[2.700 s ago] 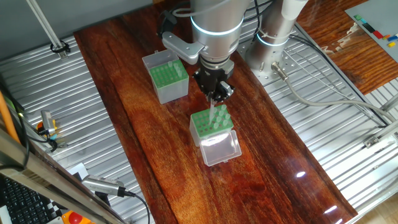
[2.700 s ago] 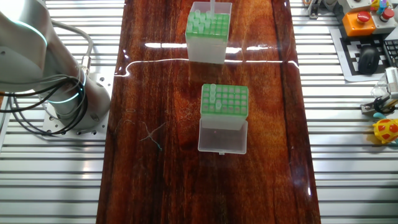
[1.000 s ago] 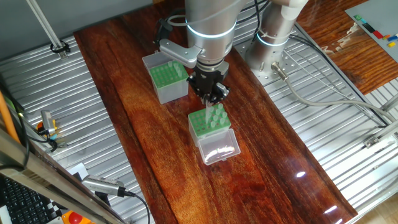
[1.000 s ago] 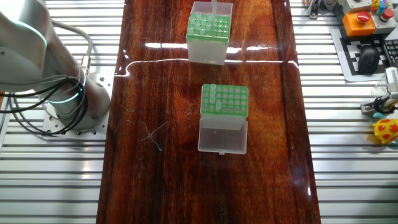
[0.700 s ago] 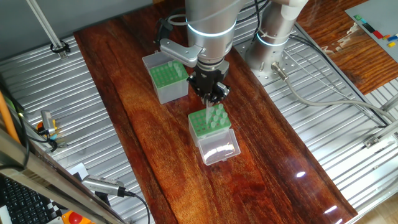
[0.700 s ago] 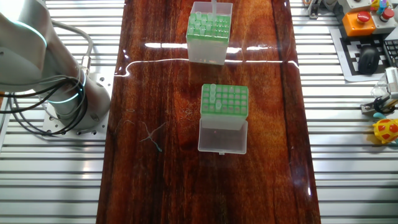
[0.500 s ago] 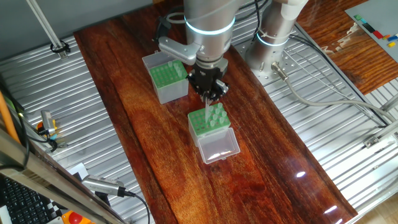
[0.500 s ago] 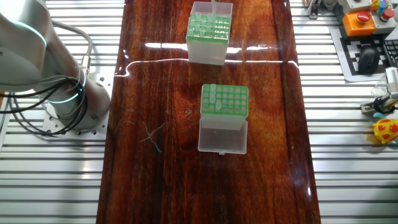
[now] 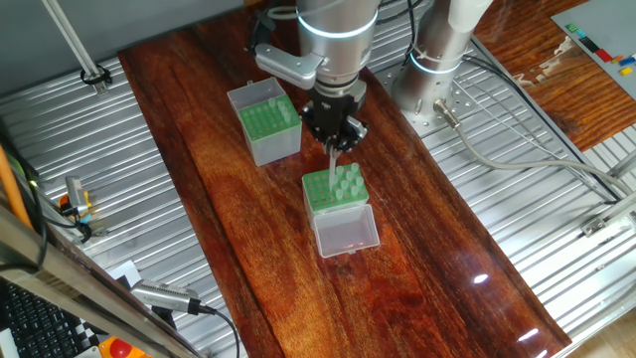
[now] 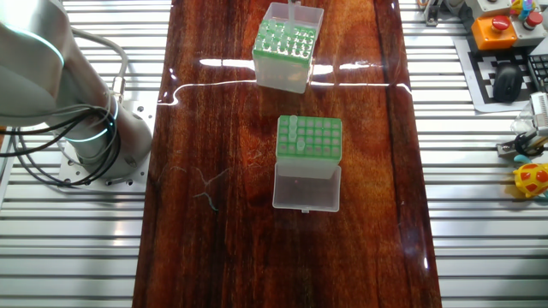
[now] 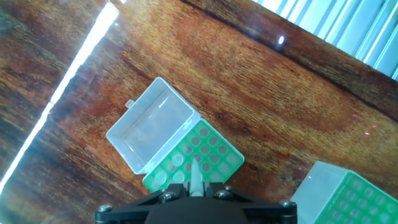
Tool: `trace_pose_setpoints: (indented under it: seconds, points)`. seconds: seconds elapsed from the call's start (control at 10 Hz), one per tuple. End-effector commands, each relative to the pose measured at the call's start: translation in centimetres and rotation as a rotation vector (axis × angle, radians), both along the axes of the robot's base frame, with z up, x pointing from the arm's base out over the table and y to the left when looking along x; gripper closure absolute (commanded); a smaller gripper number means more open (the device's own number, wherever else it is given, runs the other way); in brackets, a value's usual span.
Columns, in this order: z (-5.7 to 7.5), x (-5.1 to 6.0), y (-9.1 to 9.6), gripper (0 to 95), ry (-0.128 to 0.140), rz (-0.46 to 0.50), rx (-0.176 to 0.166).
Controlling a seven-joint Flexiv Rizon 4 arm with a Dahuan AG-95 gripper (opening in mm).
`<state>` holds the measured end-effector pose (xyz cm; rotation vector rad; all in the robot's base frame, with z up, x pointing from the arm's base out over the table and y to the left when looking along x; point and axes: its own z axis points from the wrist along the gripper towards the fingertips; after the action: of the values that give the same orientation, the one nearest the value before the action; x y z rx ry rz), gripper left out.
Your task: Transfer all large pipette tips from one holder to another
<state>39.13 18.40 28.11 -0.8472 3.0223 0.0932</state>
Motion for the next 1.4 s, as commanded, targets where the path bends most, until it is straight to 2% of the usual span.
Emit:
trace_pose_setpoints:
  seconds: [0.1,0.4,0.8,1.4]
  points:
    - [0.17,-0.32,-0.05,95.0,-0.004,0.0,0.003]
    - [0.89,-0.7,0.1,95.0,-0.002,0.01,-0.003]
    - [0.92,-0.72,0.09,95.0,-0.015,0.02,-0.003]
    - [0.93,-0.78,-0.16,95.0,-0.015,0.004,-0.021]
